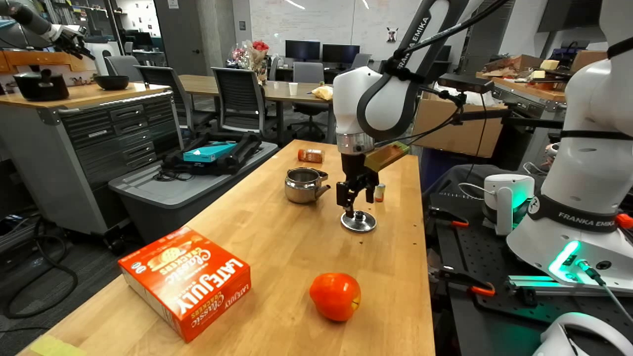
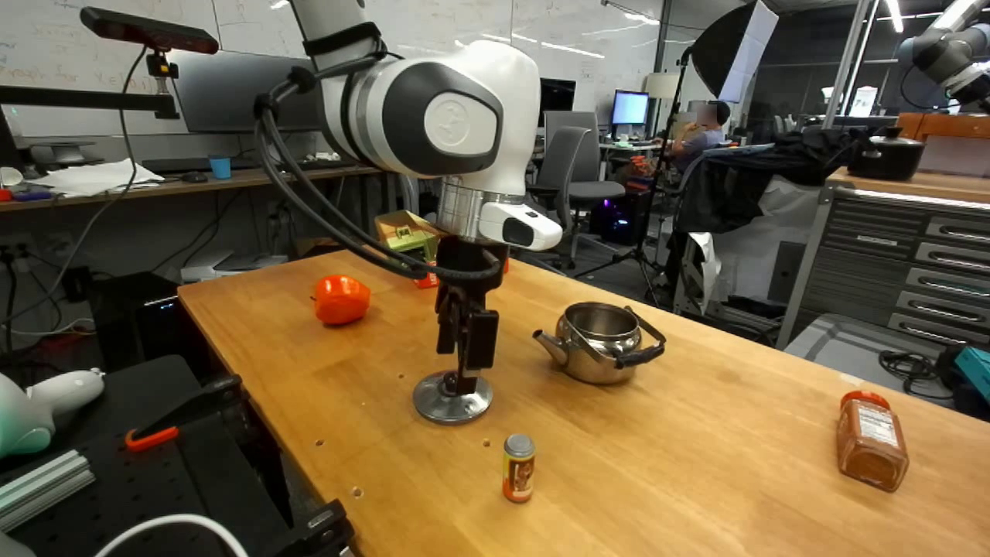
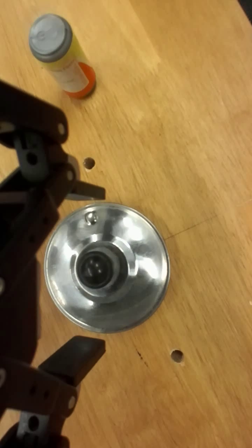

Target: Put the lid on the kettle

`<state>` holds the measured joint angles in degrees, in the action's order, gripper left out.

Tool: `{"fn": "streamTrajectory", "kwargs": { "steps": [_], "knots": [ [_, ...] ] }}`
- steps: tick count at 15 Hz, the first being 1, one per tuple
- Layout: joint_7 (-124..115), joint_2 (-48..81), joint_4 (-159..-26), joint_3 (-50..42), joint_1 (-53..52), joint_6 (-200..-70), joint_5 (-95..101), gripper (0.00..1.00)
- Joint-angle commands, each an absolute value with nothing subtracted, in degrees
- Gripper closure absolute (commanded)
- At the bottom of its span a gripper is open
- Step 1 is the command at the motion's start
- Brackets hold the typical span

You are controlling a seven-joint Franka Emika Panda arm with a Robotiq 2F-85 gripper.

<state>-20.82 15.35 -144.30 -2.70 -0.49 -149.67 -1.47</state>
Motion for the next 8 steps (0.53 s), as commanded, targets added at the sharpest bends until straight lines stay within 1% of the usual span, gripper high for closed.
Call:
{"fn": "streamTrajectory", "kwargs": {
  "steps": [1, 8],
  "knots": [
    [-23.36, 16.61, -142.58, -4.63, -2.66, -147.95, 1.16, 0.00],
    [-26.20, 17.91, -141.66, -6.19, -4.18, -146.97, 3.90, 0.00]
  ]
}}
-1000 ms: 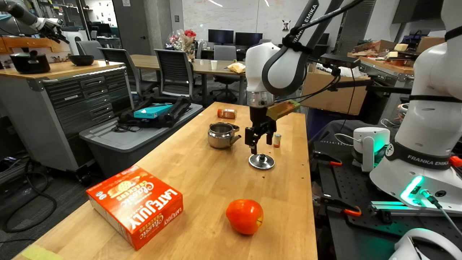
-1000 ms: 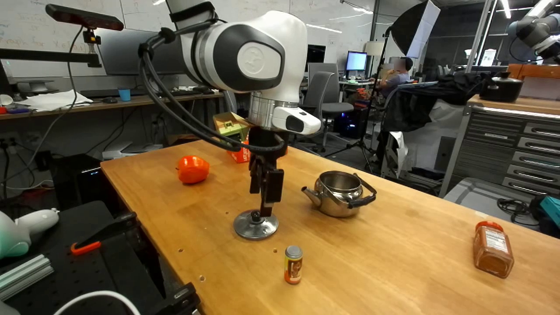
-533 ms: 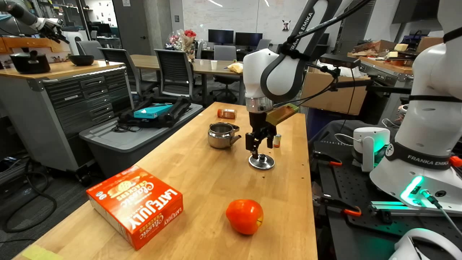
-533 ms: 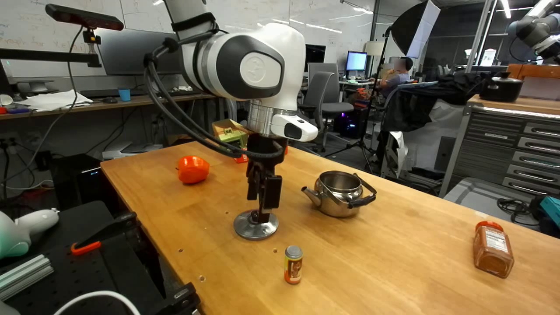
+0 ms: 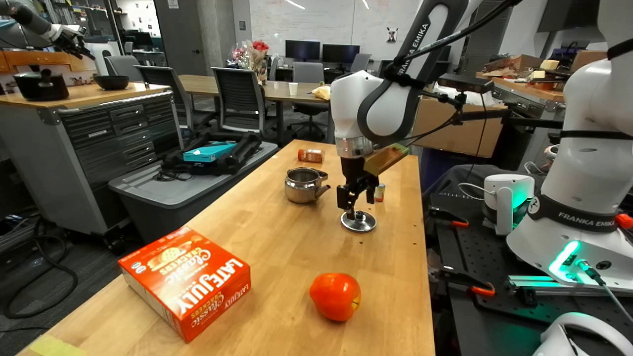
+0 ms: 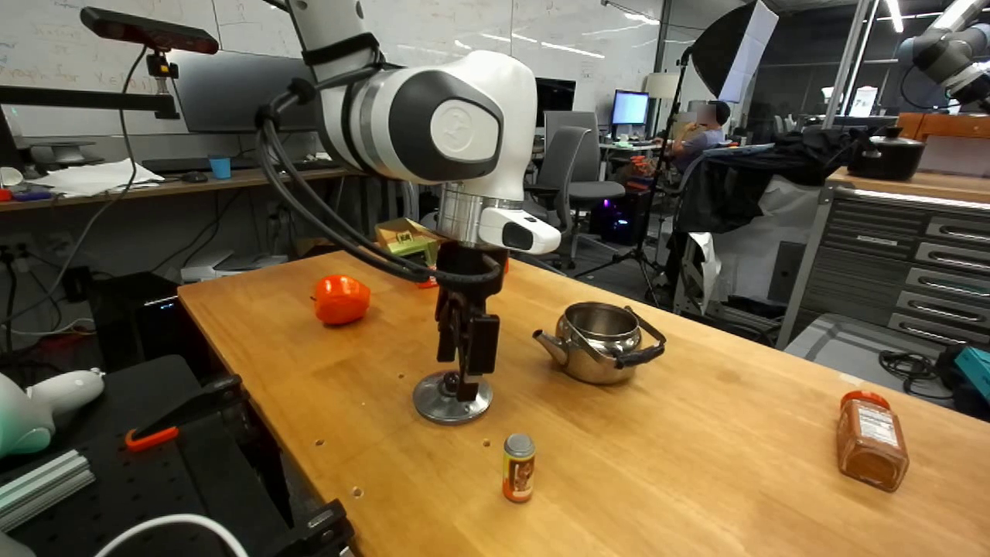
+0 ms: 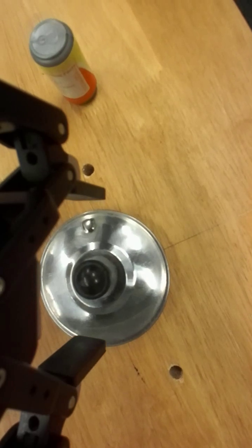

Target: Put the lid on the kettle

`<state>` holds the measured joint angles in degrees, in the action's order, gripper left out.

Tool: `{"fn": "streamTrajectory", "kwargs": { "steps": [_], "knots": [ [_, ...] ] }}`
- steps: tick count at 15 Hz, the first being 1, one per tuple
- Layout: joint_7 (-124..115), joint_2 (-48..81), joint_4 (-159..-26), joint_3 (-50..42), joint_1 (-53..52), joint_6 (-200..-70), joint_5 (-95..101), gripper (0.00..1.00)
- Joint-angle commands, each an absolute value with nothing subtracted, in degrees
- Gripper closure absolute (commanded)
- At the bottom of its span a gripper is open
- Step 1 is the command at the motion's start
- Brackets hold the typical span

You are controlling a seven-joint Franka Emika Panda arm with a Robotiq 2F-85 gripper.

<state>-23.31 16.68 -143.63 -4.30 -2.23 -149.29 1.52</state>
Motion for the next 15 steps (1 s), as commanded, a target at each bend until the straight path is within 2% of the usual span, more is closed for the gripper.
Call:
{"fn": "streamTrajectory", "kwargs": {
  "steps": [1, 2, 3, 4, 5, 11, 12, 13, 15],
  "knots": [
    [-26.73, 18.05, -141.49, -6.40, -4.41, -146.53, 4.31, 0.00],
    [-27.07, 18.21, -141.31, -6.51, -4.56, -146.17, 4.46, 0.25],
    [-27.38, 18.34, -141.11, -6.61, -4.71, -145.71, 4.71, 0.27],
    [-27.73, 18.44, -140.94, -6.65, -4.79, -145.40, 4.99, 0.34],
    [-28.07, 18.54, -140.81, -6.68, -4.89, -145.21, 5.20, 0.44],
    [-28.87, 18.51, -140.08, -6.17, -4.96, -144.47, 4.16, 0.89],
    [-28.78, 18.45, -140.03, -6.03, -4.84, -144.40, 3.88, 0.91],
    [-28.65, 18.34, -140.03, -5.88, -4.71, -144.22, 3.56, 0.88],
    [-27.82, 17.95, -139.99, -5.44, -4.32, -143.64, 2.63, 0.90]
  ]
}}
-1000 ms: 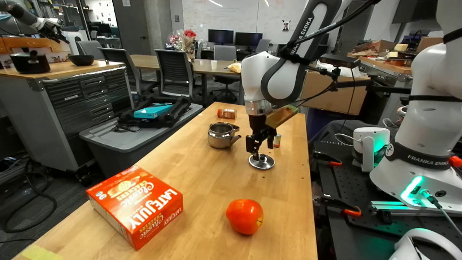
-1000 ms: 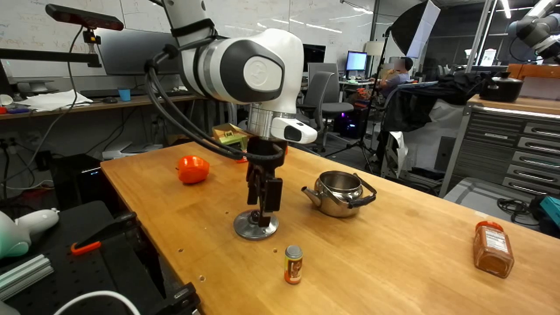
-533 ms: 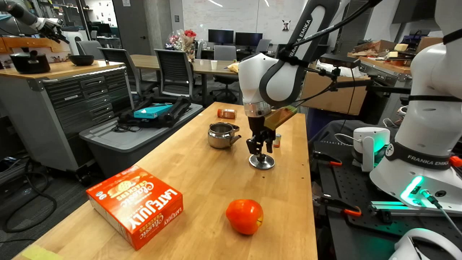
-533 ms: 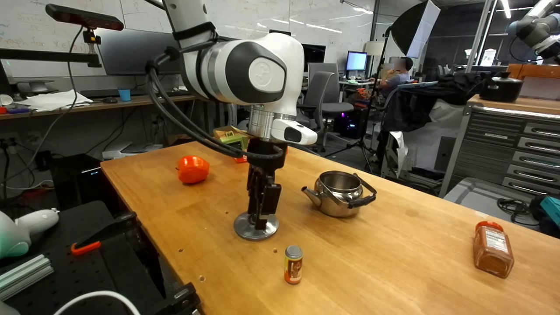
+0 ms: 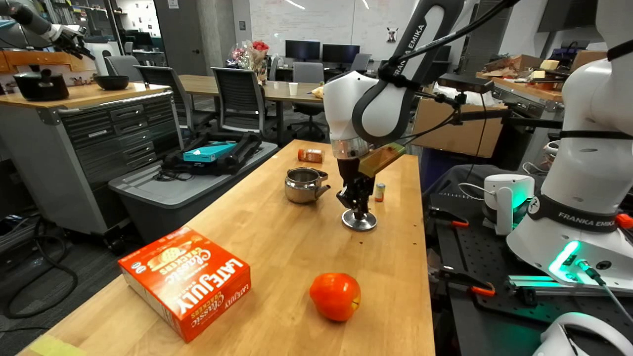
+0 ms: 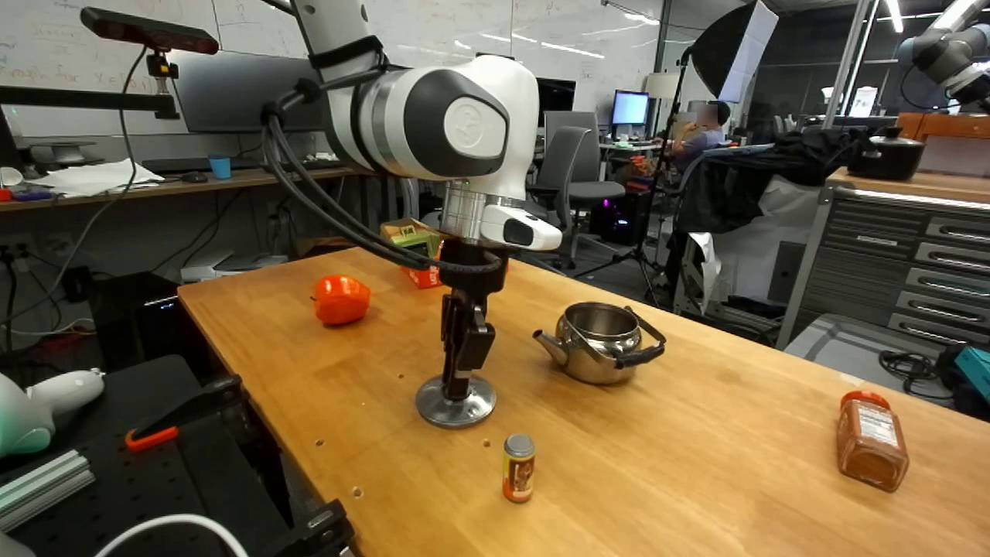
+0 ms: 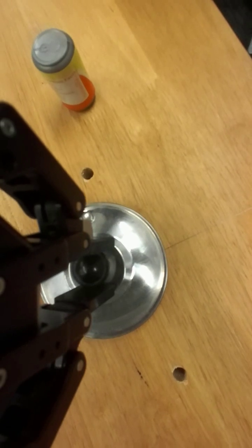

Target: Put the lid on the kettle

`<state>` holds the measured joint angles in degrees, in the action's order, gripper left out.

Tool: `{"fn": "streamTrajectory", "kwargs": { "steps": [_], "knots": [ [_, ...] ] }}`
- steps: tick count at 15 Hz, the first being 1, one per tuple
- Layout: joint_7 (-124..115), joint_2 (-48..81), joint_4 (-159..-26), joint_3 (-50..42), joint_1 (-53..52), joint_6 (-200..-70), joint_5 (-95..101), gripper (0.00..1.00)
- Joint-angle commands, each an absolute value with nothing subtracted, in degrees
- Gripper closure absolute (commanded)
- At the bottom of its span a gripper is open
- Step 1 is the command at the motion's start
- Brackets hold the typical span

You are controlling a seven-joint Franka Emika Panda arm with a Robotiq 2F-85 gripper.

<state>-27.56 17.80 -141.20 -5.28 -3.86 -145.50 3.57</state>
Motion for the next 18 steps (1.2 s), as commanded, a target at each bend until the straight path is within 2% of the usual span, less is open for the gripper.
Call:
{"fn": "streamTrajectory", "kwargs": {
  "steps": [1, 18],
  "knots": [
    [-27.24, 17.59, -139.94, -5.11, -4.00, -143.25, 1.81, 0.92],
    [-25.08, 7.15, -134.66, -3.21, -2.73, -133.26, -5.08, 0.93]
  ]
}}
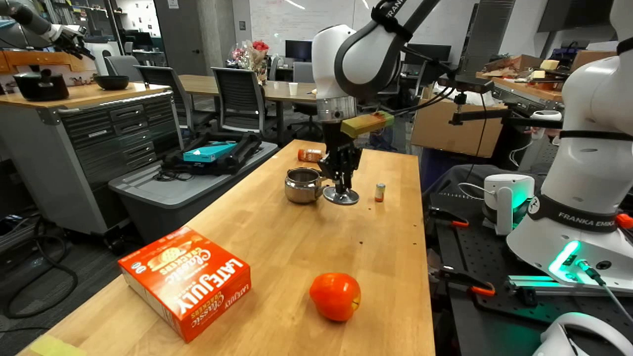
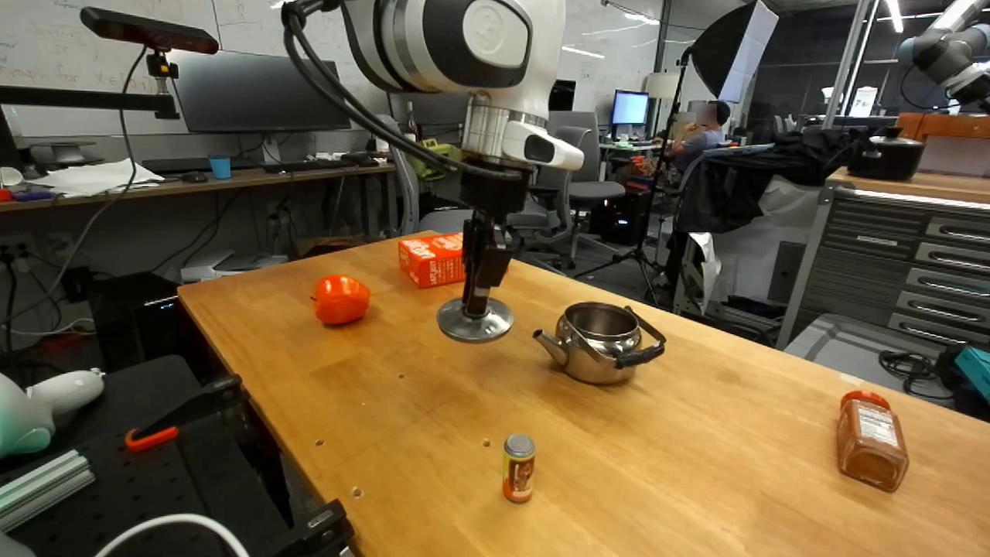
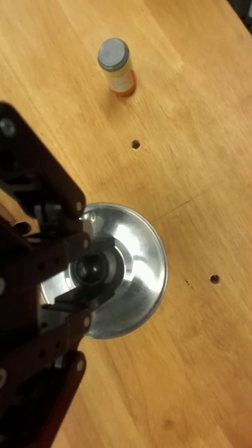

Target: Put the lid on the kettle

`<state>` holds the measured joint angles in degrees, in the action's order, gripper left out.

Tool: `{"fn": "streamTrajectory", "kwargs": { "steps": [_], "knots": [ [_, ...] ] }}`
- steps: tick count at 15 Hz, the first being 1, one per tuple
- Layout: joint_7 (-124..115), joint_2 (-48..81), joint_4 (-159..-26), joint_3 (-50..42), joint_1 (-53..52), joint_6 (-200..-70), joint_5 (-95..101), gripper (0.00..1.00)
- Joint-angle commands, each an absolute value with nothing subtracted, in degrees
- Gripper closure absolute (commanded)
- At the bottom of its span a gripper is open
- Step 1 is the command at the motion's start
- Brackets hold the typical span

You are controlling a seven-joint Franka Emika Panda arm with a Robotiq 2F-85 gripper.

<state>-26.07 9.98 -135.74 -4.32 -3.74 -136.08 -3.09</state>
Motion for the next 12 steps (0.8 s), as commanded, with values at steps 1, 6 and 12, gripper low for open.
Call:
{"fn": "streamTrajectory", "kwargs": {
  "steps": [1, 6, 12],
  "knots": [
    [-25.05, 6.67, -134.27, -3.11, -2.67, -132.95, -5.50, 0.93],
    [-25.12, 5.35, -131.41, -2.75, -2.42, -131.15, -8.06, 0.93],
    [-25.26, 6.51, -125.35, -2.62, -1.90, -129.85, -13.08, 0.93]
  ]
}}
